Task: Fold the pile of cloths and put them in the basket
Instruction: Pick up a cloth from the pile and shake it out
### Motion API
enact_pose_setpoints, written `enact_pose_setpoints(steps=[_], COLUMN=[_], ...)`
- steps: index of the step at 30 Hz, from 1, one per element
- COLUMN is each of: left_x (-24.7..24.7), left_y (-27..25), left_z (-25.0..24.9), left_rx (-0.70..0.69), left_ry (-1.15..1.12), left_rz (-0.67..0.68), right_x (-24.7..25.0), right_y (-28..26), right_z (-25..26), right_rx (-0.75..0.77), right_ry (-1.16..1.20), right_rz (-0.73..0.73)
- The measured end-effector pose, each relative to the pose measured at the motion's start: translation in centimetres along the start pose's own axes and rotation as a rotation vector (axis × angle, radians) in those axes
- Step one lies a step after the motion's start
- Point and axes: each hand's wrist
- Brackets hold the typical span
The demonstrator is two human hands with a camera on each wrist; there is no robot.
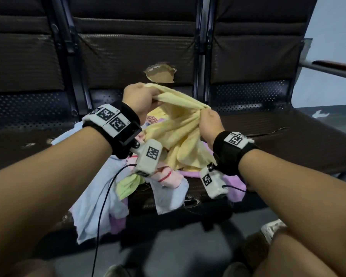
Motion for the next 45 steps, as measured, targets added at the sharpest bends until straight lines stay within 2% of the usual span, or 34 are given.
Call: enact_pose_setpoints(steps=[2, 4, 6, 9, 10, 12, 17, 19, 21, 24, 26, 28, 30, 33, 37, 41, 45], left_x=[0.8, 1.1, 1.3, 1.8, 2.0, 2.5, 3.4, 3.7, 4.0, 4.8, 5.6, 6.5, 6.9, 6.9, 6.5, 7.1, 8.0], left_y=[0.4, 0.9, 1.2, 1.8, 1.9, 2.1, 2.1, 2.2, 2.4, 2.7, 3.0, 3.5, 3.8, 3.7, 3.3, 3.2, 3.4], left_z=[0.5, 0.9, 0.8, 0.5, 0.5, 0.7, 1.6, 1.7, 1.9, 2.4, 2.5, 2.3, 2.1, 2.2, 2.0, 2.2, 1.8], left_rx=[-0.011, -0.017, -0.029, -0.051, -0.057, -0.058, -0.022, 0.005, 0.038, 0.054, 0.077, 0.071, 0.058, 0.007, -0.085, -0.079, 0.006], left_ry=[0.031, 0.029, 0.022, 0.003, -0.002, 0.02, 0.079, 0.069, 0.06, 0.118, 0.133, 0.133, 0.221, 0.317, 0.224, 0.256, 0.363], left_rz=[-0.038, -0.06, -0.08, -0.14, -0.16, -0.199, -0.192, -0.182, -0.176, -0.142, -0.178, -0.255, -0.261, -0.27, -0.328, -0.298, -0.243], right_x=[0.4, 0.9, 1.5, 2.2, 2.5, 3.4, 4.7, 4.6, 4.5, 4.7, 5.0, 5.1, 5.2, 5.8, 6.5, 7.2, 8.2], right_y=[0.3, 0.2, 0.2, 0.4, 0.3, 0.1, 0.1, 0.1, 0.2, 0.3, 0.3, 0.3, 0.2, 0.6, 1.1, 1.0, 1.4], right_z=[0.6, 0.9, 0.2, -1.7, -2.3, -3.4, -4.1, -3.9, -3.7, -2.8, -2.5, -3.0, -3.7, -3.7, -3.7, -4.1, -3.2], right_rx=[0.004, 0.131, 0.242, 0.371, 0.38, 0.329, 0.145, 0.122, 0.102, 0.178, 0.258, 0.332, 0.381, 0.359, 0.212, 0.176, 0.247], right_ry=[0.096, 0.036, -0.191, -0.747, -0.864, -0.947, -0.861, -0.777, -0.596, -0.427, -0.515, -0.769, -0.898, -0.946, -1.054, -0.989, -0.79], right_rz=[-0.043, -0.027, 0.042, 0.123, 0.153, 0.193, 0.186, 0.163, 0.136, 0.04, 0.087, 0.194, 0.239, 0.165, 0.166, 0.201, 0.104])
Point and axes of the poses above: each hand's wrist, its own y-axis towards the middle knuckle, its own x-axis out of the back of the hand, z = x × y, and after that the axes turned 1 degree about z, right-handed
